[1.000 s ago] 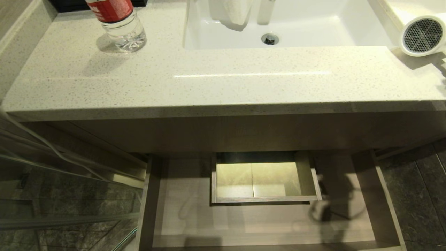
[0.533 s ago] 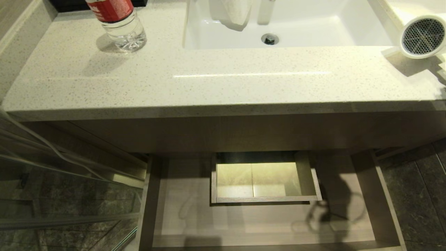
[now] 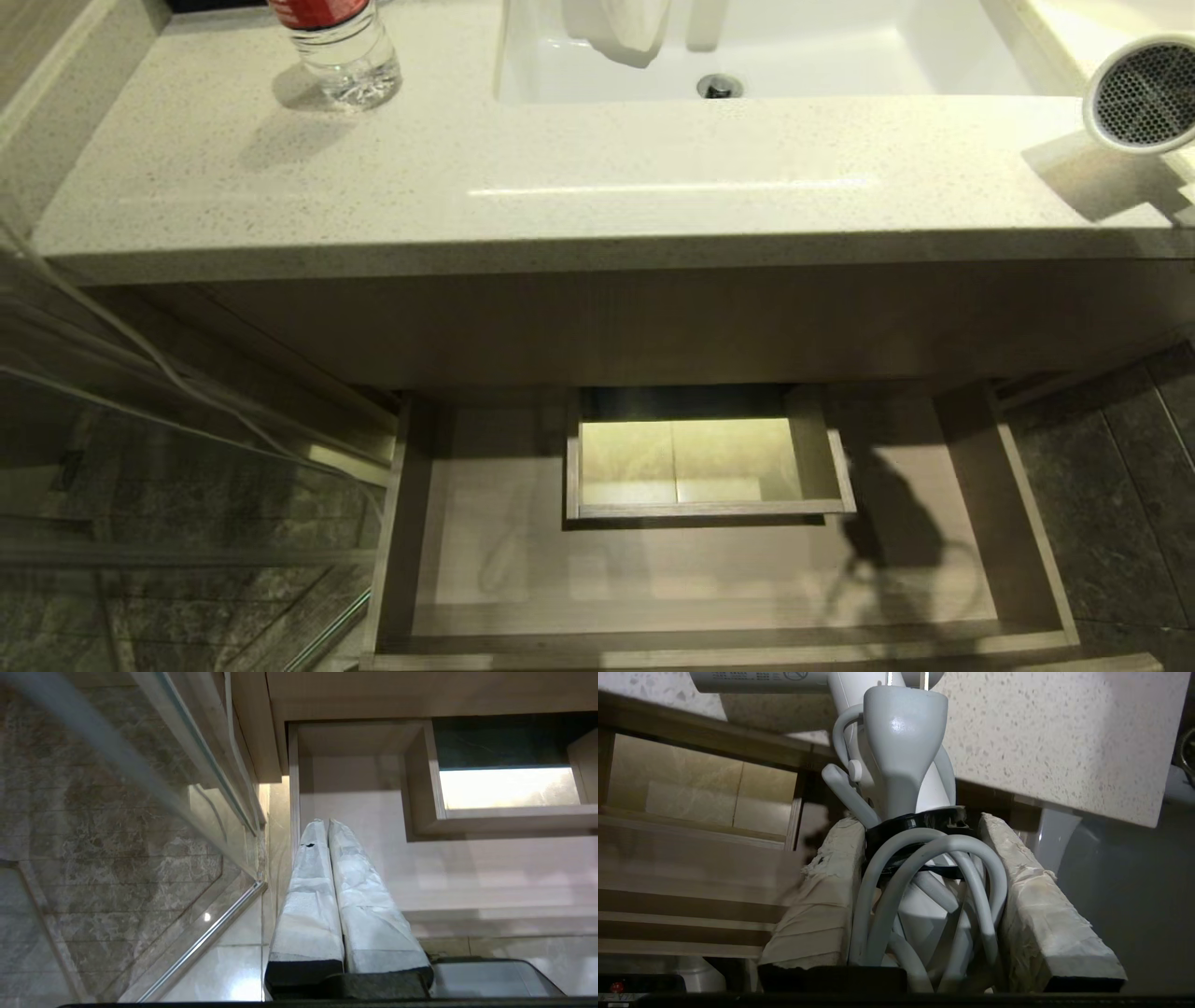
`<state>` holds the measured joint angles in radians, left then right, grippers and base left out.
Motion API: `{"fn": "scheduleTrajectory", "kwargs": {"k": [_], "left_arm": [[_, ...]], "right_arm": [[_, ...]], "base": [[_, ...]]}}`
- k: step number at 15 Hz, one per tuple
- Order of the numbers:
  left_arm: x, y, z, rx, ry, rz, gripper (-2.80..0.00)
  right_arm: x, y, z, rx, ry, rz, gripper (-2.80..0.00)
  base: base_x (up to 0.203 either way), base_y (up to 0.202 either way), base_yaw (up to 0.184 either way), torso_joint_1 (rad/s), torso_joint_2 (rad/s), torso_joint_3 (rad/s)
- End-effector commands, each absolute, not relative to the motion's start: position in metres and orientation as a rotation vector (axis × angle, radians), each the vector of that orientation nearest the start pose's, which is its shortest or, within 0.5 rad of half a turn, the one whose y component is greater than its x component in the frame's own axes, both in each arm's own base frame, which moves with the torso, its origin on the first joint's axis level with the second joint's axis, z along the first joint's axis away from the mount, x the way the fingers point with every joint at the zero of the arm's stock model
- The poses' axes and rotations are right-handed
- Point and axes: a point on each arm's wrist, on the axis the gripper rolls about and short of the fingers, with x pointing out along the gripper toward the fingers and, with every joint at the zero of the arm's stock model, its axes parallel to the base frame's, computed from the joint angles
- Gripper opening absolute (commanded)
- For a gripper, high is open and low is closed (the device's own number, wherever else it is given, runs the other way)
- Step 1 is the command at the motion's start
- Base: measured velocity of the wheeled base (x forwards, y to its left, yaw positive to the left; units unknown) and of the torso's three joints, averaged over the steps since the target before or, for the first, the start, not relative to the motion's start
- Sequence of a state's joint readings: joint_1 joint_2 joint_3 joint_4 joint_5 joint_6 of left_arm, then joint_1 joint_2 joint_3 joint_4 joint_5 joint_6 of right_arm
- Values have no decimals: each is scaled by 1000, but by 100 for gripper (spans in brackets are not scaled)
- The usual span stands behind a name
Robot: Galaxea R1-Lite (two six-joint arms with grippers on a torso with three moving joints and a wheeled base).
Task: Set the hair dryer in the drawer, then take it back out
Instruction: Put it into the drawer
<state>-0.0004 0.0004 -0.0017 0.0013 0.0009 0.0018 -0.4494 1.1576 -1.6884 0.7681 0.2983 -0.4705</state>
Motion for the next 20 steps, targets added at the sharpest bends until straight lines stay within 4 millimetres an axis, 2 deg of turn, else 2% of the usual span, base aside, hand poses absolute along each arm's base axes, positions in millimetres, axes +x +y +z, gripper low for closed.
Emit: {"fn": "scheduleTrajectory", "kwargs": {"k": [1, 14, 20], "left_arm": [[-23, 0, 76, 2, 1, 1, -280], [-23, 0, 76, 2, 0, 0, -280], [-23, 0, 76, 2, 1, 0, -280]], "right_arm": [[77, -30, 402, -385, 249, -93, -280], [75, -29, 392, -385, 251, -89, -280], [75, -29, 388, -381, 260, -89, -280]], "base": [[0, 0, 0, -342, 71, -256], [0, 0, 0, -303, 0, -302], [0, 0, 0, -51, 19, -28]]}}
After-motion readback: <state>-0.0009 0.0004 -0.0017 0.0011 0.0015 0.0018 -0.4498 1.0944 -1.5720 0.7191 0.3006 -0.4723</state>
